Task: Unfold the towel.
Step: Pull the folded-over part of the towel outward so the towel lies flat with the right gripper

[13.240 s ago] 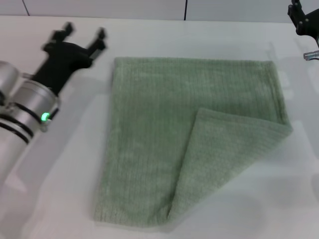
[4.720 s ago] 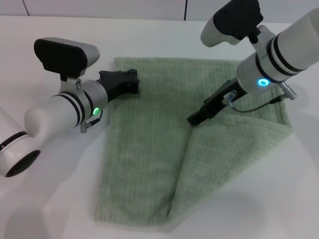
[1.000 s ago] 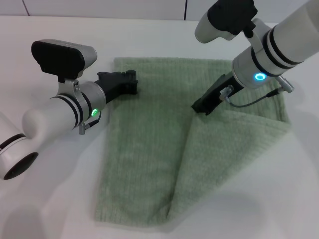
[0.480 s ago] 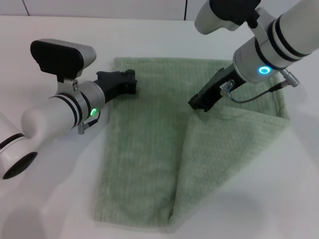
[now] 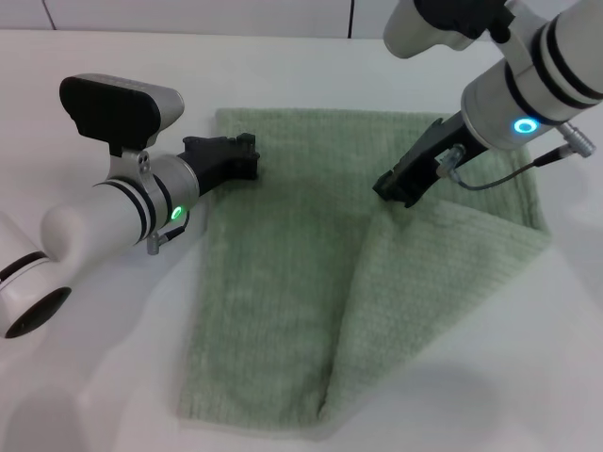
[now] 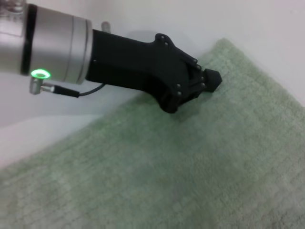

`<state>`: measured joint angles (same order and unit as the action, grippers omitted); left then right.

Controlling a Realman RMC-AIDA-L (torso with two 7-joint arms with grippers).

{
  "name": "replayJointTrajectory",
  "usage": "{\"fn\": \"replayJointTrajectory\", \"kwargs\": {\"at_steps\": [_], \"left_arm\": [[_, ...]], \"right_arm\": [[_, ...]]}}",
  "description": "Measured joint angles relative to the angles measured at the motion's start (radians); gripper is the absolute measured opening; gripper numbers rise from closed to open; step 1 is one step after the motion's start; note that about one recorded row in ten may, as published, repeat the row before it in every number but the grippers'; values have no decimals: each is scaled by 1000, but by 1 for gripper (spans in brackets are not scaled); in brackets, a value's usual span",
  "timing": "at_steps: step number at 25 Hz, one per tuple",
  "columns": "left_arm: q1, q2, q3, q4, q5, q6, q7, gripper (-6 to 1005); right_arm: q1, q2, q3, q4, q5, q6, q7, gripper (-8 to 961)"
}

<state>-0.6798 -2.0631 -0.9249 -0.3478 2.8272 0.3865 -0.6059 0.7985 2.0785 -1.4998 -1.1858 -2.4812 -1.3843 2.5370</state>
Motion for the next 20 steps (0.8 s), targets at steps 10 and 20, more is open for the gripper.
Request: {"fn": "replayJointTrajectory", "kwargs": {"at_steps": [10, 20], "left_arm": [[5, 0, 2, -3, 0, 1, 0, 40], [6, 0, 3, -5, 0, 0, 0, 41]], "right_arm": [[-58, 0, -4, -223, -36, -159, 29, 23], [-101, -1, -7, -421, -40, -354, 67, 24]]}}
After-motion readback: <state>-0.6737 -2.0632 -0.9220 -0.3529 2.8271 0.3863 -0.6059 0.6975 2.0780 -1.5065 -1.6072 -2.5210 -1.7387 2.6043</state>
